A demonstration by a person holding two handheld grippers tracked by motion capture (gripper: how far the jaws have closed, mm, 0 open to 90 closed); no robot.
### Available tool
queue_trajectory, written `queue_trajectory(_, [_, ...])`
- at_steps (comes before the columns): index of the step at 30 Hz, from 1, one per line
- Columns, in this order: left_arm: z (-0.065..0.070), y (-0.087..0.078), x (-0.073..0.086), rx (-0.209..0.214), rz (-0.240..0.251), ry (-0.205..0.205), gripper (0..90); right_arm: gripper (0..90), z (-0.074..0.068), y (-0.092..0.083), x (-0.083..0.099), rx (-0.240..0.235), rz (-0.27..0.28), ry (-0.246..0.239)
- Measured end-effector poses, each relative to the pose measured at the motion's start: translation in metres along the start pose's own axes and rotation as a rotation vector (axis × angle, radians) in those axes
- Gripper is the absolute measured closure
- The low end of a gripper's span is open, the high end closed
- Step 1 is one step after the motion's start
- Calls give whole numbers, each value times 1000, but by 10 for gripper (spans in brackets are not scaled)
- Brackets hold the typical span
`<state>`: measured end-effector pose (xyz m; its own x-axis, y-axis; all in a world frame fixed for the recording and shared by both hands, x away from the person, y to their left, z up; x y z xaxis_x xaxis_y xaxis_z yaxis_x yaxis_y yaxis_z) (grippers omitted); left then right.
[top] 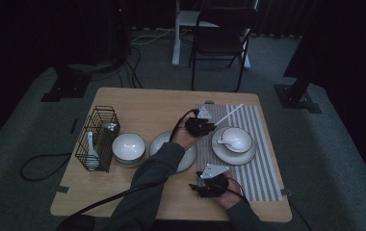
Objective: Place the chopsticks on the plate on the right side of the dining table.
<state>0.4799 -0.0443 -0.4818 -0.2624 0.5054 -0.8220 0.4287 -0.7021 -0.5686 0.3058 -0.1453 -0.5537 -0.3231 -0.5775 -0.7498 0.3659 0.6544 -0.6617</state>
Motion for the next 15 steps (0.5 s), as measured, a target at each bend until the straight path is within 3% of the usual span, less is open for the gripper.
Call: queue_trajectory(15, [5,16,1,26,-29,-1,858,433,0,0,0,0,0,0])
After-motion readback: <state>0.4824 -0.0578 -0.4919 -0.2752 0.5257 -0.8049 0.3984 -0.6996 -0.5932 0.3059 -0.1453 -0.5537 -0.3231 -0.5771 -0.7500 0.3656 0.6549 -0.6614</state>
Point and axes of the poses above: each handheld gripper's, and its own axes: y roughly forward along the jaws, x roughly out of its underside, z roughly to its right, the point moved 1 cm from there along y, roughly forward along the jaws, and after that the axes turned 2 degrees about -x, right-handed, at the moved point
